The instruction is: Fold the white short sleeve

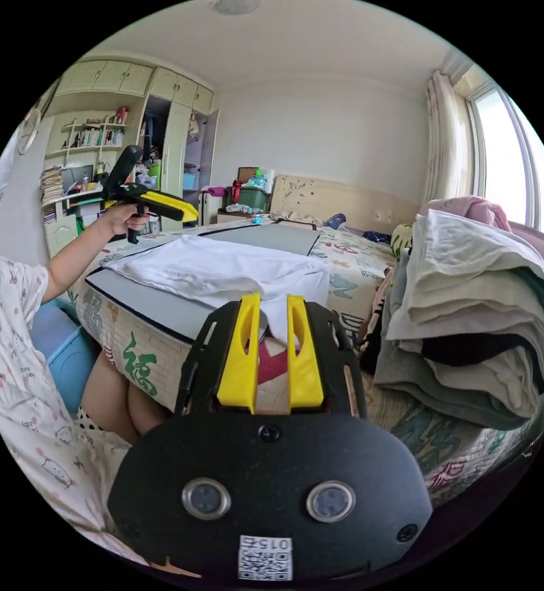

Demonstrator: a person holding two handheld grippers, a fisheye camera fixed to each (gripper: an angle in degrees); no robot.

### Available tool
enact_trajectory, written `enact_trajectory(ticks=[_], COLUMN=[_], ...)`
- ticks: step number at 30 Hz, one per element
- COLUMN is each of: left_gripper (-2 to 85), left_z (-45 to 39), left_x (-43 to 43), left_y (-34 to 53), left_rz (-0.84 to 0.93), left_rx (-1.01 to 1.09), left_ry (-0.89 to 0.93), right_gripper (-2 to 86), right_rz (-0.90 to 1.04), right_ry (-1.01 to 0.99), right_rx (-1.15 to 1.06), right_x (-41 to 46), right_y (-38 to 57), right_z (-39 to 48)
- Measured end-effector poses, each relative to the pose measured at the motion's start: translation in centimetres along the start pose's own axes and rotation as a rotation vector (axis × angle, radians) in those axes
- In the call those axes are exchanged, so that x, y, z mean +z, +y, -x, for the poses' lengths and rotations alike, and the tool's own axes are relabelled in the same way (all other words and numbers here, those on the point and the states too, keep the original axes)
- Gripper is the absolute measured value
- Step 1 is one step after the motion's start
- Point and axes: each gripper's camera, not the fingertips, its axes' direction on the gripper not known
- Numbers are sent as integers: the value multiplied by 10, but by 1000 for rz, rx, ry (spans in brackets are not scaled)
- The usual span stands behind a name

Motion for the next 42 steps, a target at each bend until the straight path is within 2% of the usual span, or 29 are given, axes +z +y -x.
enact_trajectory(ticks=[5,8,13,16,19,23,27,30,34,38,42], left_gripper=[56,59,63,71,73,91,96,111,102,71,41], left_z=[-2,6,6,4,2,28,57,73,72,69,73], left_x=[115,196,325,377,384,377,377,404,432,441,442], left_y=[-136,-201,-275,-290,-297,-304,-305,-298,-285,-266,-246], left_rz=[120,197,384,486,484,437,377,444,514,527,530], left_rx=[-36,-85,-64,-47,-8,-59,-156,-201,-150,-100,-83], left_ry=[37,102,71,34,10,-3,-25,-22,-37,-44,-76], right_gripper=[72,21,-1,7,71,91,93,61,33,48,30], right_rz=[52,75,31,-27,-92,-109,-19,-70,-111,-143,-70], right_ry=[-40,-37,-111,-47,-30,-37,26,-24,-17,-5,42], right_rx=[-99,-81,-53,-8,39,32,-13,99,124,112,85], right_x=[51,66,57,32,7,17,44,47,42,40,54], right_y=[-10,-6,20,51,85,94,87,92,106,109,103], right_z=[-2,-10,-29,-47,-72,-87,-88,-108,-119,-124,-125])
